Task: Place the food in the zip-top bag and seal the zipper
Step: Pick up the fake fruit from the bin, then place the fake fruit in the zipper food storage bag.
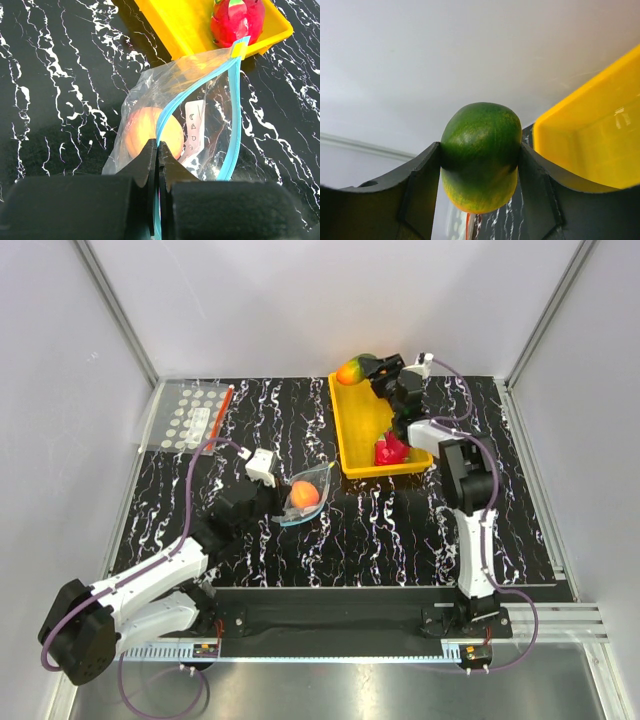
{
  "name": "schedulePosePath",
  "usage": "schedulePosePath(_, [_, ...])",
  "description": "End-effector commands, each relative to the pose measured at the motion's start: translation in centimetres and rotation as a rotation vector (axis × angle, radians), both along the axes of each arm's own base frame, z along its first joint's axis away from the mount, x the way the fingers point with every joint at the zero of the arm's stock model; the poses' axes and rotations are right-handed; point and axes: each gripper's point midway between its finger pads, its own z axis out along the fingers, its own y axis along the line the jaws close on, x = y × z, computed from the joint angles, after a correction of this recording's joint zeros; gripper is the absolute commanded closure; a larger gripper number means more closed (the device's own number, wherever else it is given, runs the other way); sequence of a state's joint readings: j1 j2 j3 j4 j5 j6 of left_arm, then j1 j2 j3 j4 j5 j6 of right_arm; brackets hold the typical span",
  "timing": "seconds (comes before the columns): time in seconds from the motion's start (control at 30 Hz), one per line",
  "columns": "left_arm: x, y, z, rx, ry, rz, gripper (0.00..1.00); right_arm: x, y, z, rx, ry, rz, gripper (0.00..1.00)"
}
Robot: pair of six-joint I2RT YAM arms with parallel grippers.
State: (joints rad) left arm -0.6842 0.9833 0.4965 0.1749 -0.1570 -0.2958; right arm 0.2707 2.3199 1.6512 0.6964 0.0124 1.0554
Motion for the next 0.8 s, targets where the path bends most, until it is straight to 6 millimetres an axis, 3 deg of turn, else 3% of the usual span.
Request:
schedulePosePath(0.0, [0.6, -0.1, 1.4, -0.024, -0.062, 0.005, 1.0, -3.7, 0.4, 9.2, -0.041, -0.209, 0.02, 0.9])
schedulePosePath(0.2, [0.5, -0.2, 1.5, -0.024, -0.065, -0.001, 1.0, -11.4, -0.7, 10.5, -0.196, -0.21, -0.006, 0.93])
schedulePosePath(0.23, [0.6, -0.1, 1.5, -0.024, -0.065, 0.001, 1.0, -13.5, -0.9, 13.2, -0.205, -0.259, -0.013, 0.94])
schedulePosePath(0.27, [0.5, -0.1, 1.6, -0.026, -0.068, 0.001, 1.0, -15.3, -0.1, 11.4, -0.271, -0.24, 0.007, 0.94])
schedulePosePath(0.3, [0.5, -0.3, 1.7, -0.028, -0.068, -0.007, 1.0, -17.3, -0.3, 13.3, -0.288, -0.261, -0.005, 0.94])
schedulePosePath(0.33, [0.5, -0.2, 1.6, -0.027, -0.067, -0.005, 1.0, -18.7, 0.0, 11.8, -0.328, -0.233, 0.005, 0.95])
schedulePosePath(0.37, [0.5, -0.3, 1.7, -0.027, -0.068, -0.01, 1.0, -20.0, 0.2, 11.6, -0.377, -0.238, 0.009, 0.95])
schedulePosePath(0.4, [0.5, -0.4, 1.5, -0.023, -0.06, -0.014, 1.0, -22.4, 1.0, 13.1, -0.382, -0.262, 0.02, 0.95])
schedulePosePath(0.43, [0.5, -0.5, 1.6, -0.023, -0.06, -0.017, 1.0, -23.7, 1.0, 11.5, -0.408, -0.238, 0.034, 0.95])
schedulePosePath(0.47, [0.4, -0.6, 1.5, -0.02, -0.055, -0.022, 1.0, -24.9, 1.2, 11.3, -0.412, -0.228, 0.045, 0.96])
schedulePosePath(0.5, [0.5, -0.6, 1.6, -0.02, -0.055, -0.022, 1.0, -26.8, 1.5, 12.5, -0.395, -0.25, 0.064, 0.97])
schedulePosePath(0.57, [0.5, -0.6, 1.6, -0.021, -0.049, -0.019, 1.0, -28.6, 1.5, 10.2, -0.411, -0.171, 0.092, 0.99])
schedulePosePath(0.6, [0.5, -0.6, 1.7, -0.034, -0.041, -0.012, 1.0, -30.2, 2.1, 10.8, -0.391, -0.178, 0.121, 1.0])
schedulePosePath(0.77, [0.2, -1.8, 2.3, -0.084, 0.034, -0.031, 1.0, -34.9, 4.3, 7.7, -0.4, -0.109, 0.208, 1.0])
